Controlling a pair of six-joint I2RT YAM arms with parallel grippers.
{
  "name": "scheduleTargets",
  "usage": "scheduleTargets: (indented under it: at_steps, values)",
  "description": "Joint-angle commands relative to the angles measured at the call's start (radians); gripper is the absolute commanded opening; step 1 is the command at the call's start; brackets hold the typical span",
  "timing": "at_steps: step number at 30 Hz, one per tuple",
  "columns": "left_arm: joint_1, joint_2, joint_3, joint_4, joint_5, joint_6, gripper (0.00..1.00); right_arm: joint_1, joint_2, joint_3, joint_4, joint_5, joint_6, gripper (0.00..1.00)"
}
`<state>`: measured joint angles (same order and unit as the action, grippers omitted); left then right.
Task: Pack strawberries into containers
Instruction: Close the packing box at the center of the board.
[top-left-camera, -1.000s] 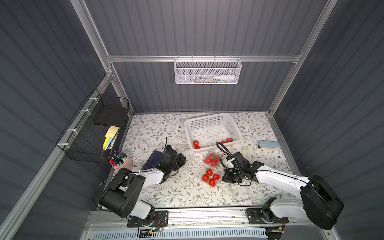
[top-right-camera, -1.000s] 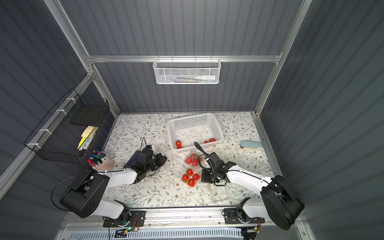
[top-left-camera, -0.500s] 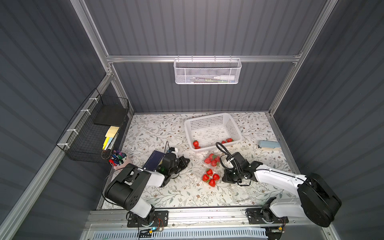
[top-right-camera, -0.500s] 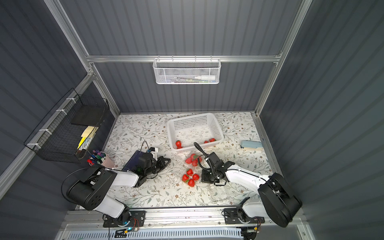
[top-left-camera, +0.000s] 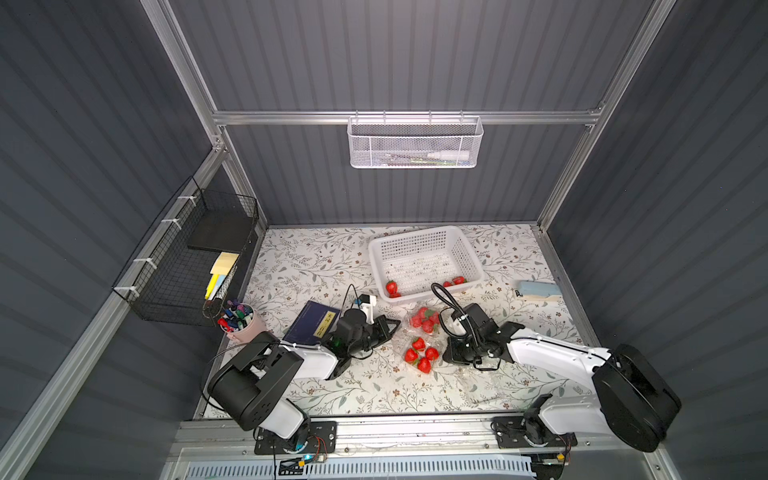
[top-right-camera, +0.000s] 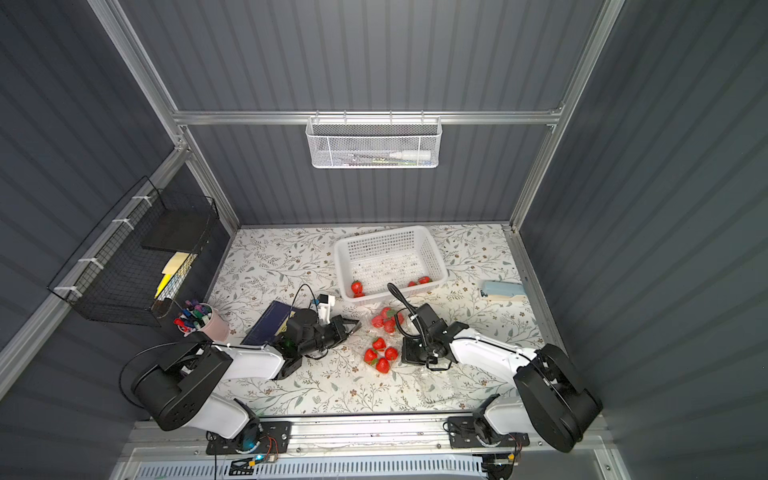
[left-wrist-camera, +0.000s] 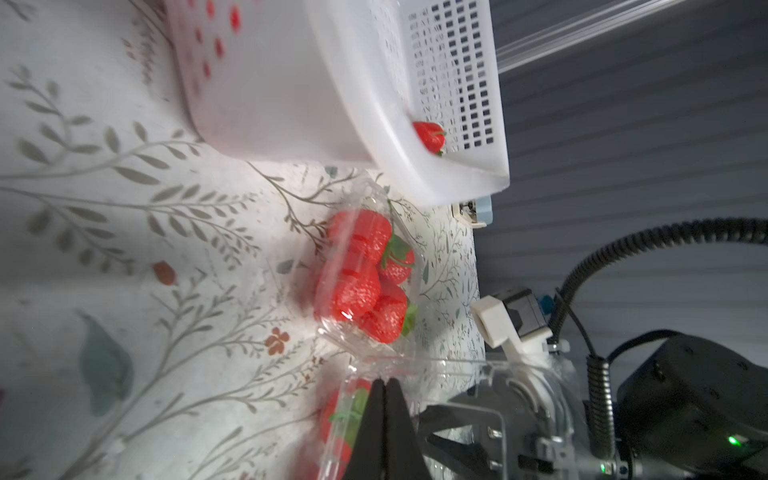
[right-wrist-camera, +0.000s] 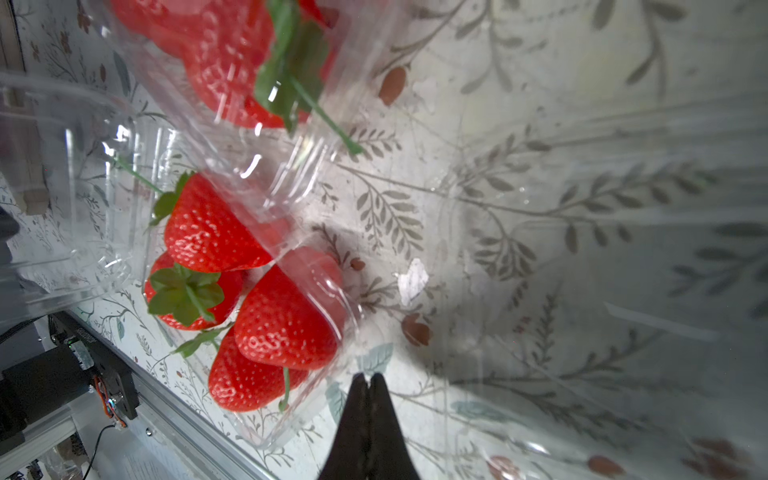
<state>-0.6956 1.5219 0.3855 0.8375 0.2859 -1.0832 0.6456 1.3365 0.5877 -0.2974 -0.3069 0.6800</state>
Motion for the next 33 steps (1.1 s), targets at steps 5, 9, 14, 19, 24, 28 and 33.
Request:
scheduleTargets:
  at_steps: [5,9,14,19,24,28,33]
  values:
    - [-0.105,0.002,0.028,0.036,-0.011,-0.095,0.00,-0.004,0.010,0.008,0.033,-0.040,0.026,0.00]
    - [-0.173,0.045,0.050,0.070,-0.022,-0.128,0.00,-0.004,0.002,-0.001,0.043,-0.042,0.033,0.00]
    - [-0.241,0.128,0.081,0.103,-0.013,-0.151,0.00,-0.006,-0.009,-0.011,0.047,-0.042,0.036,0.00]
    - [-0.267,0.177,0.066,0.145,-0.001,-0.178,0.00,-0.009,-0.018,-0.025,0.055,-0.041,0.041,0.00]
    - [-0.272,0.203,0.059,0.152,-0.005,-0.179,0.00,-0.016,-0.030,-0.037,0.054,-0.040,0.046,0.00]
    - [-0.272,0.242,0.054,0.171,0.006,-0.179,0.00,-0.025,-0.073,-0.044,0.026,-0.029,0.050,0.00]
    - [-0.272,0.273,0.043,0.193,0.021,-0.182,0.00,-0.065,-0.175,-0.056,0.031,-0.055,0.048,0.10]
